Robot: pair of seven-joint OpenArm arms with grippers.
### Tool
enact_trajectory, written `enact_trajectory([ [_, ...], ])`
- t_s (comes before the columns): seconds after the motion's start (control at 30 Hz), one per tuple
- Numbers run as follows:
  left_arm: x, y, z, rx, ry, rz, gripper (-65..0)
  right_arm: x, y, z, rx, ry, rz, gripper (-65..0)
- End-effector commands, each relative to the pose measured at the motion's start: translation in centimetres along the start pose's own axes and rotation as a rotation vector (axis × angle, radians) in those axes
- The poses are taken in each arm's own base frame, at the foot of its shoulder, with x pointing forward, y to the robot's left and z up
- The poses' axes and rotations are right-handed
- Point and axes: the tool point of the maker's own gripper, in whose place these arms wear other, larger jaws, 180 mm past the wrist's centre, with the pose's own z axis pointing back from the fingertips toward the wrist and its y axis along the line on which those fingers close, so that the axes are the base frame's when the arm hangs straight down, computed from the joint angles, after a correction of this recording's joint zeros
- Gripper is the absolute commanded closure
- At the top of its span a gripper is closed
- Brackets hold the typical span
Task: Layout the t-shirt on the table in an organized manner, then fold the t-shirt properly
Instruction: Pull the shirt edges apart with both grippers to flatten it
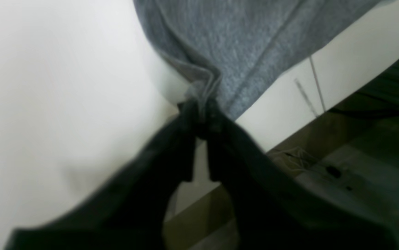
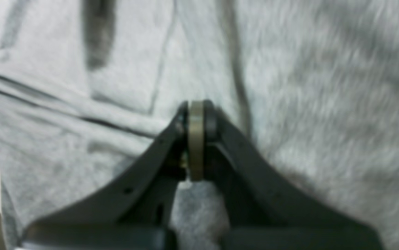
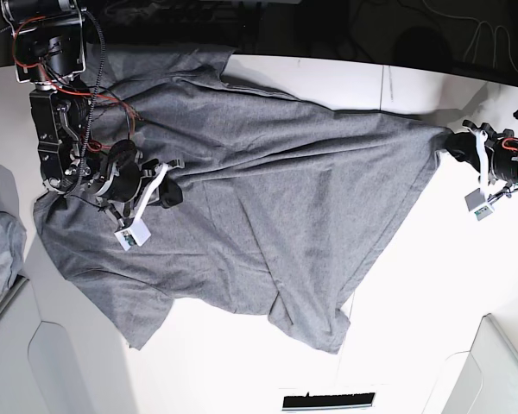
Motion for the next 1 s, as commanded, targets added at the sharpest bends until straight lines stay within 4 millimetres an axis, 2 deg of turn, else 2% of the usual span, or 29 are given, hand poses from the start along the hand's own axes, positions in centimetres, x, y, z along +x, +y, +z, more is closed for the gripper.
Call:
enact_trajectory([
  [0.0,0.9,1.1,1.6,0.03,-0.025,-0.009,-16.3,3.0,-0.1,0.7,-0.001,-0.079,0.026,0.0],
  [0.07,2.8,1.2,2.9,0.022,-0.107,0.007,-16.7,4.1,-0.3,1.3,-0.013,-0.106,0.044,0.0],
  [0.17,8.6,1.0,6.4,0.041,-0.356,-0.02,-16.7,5.0,-2.0,2.0,-0.074,-0.124,0.042,0.0],
  [0.27,13.1,0.6,9.6,0.091,-0.562,-0.076,-16.7,5.5,-4.2,3.3,-0.134,-0.157,-0.003,0.0],
  [0.33,15.2,0.4,10.0,0.116,-0.648,-0.104,-16.7,6.2,-5.8,4.3,-0.18,-0.19,-0.043,0.0],
  [0.4,16.5,0.0,8.9,0.129,-0.688,-0.119,-16.7,7.0,-7.8,5.5,-0.237,-0.226,-0.085,0.0],
  [0.5,18.6,-1.1,6.1,0.13,-0.721,-0.142,-16.1,7.9,-10.5,7.5,-0.323,-0.268,-0.127,0.0],
  [0.57,20.4,-2.0,4.2,0.12,-0.752,-0.159,-10.1,8.5,-12.0,8.6,-0.37,-0.293,-0.154,0.0],
  [0.63,22.3,-2.8,2.5,0.116,-0.782,-0.185,0.0,8.8,-12.8,9.3,-0.396,-0.313,-0.179,0.0],
  [0.7,23.8,-2.9,0.5,0.135,-0.777,-0.189,0.0,8.6,-12.9,9.4,-0.397,-0.313,-0.186,0.0],
  [0.83,25.3,-1.0,-3.4,0.222,-0.68,-0.12,0.0,8.1,-12.5,8.8,-0.385,-0.297,-0.189,0.0],
  [0.97,24.8,2.3,-5.7,0.326,-0.602,-0.028,0.0,7.4,-12.2,7.9,-0.369,-0.271,-0.192,0.0],
])
